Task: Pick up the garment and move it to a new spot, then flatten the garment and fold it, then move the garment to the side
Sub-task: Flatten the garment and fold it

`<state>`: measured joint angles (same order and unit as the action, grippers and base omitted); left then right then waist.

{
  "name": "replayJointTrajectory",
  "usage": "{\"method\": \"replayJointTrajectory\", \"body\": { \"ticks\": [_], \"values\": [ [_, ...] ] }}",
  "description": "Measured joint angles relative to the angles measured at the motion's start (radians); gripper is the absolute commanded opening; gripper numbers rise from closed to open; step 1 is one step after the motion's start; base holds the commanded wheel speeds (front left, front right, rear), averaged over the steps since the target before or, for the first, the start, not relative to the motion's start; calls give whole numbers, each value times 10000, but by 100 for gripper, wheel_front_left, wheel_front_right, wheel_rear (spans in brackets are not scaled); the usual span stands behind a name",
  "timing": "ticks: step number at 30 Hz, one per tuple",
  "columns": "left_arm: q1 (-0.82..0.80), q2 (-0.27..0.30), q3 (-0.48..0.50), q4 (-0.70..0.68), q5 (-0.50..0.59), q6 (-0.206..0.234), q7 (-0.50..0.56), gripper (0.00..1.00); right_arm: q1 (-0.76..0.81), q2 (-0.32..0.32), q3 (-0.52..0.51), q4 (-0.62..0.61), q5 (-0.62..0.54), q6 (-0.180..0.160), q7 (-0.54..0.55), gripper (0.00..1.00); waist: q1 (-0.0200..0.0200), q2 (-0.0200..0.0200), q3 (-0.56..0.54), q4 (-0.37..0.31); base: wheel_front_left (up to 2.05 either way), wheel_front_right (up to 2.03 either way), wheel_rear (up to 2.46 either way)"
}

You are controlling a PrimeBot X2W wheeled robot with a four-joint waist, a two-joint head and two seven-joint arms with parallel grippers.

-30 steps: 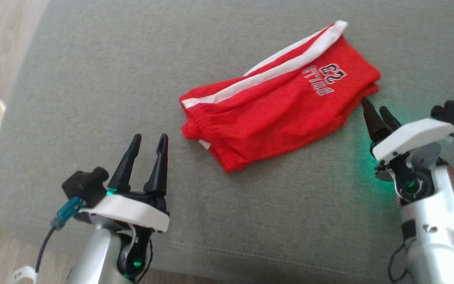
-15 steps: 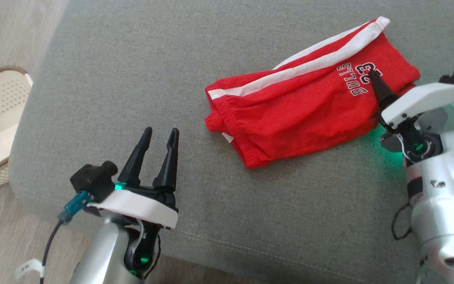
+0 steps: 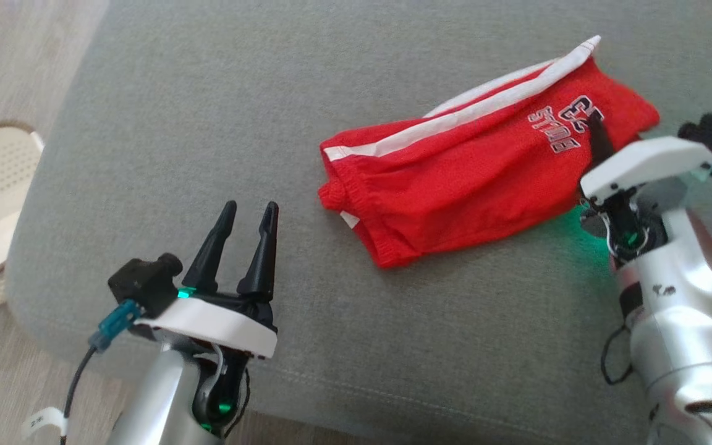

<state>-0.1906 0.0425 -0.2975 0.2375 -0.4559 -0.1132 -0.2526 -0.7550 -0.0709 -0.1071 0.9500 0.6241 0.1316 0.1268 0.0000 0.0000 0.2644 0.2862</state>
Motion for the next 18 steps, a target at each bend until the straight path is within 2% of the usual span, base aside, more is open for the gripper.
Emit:
{"method": "replayJointTrajectory", "body": {
  "ticks": [5,12,15,18],
  "values": [
    [4,2,167,-2,82,0,-2,100,526,12,-115,-224,-61,0,-955,0,0,0,-154,-422,0,0,0],
    [72,0,261,54,267,-6,0,100,1639,36,-1321,-347,-552,0,-2080,0,0,0,-489,-976,0,0,0],
    [209,2,376,71,322,-10,0,100,2224,63,-1651,-364,-794,0,-2249,0,0,0,-703,-1184,0,0,0],
    [403,4,407,100,334,-10,0,100,2487,81,-1427,-370,-702,0,-2236,0,0,0,-858,-1378,0,0,0]
  ]
}}
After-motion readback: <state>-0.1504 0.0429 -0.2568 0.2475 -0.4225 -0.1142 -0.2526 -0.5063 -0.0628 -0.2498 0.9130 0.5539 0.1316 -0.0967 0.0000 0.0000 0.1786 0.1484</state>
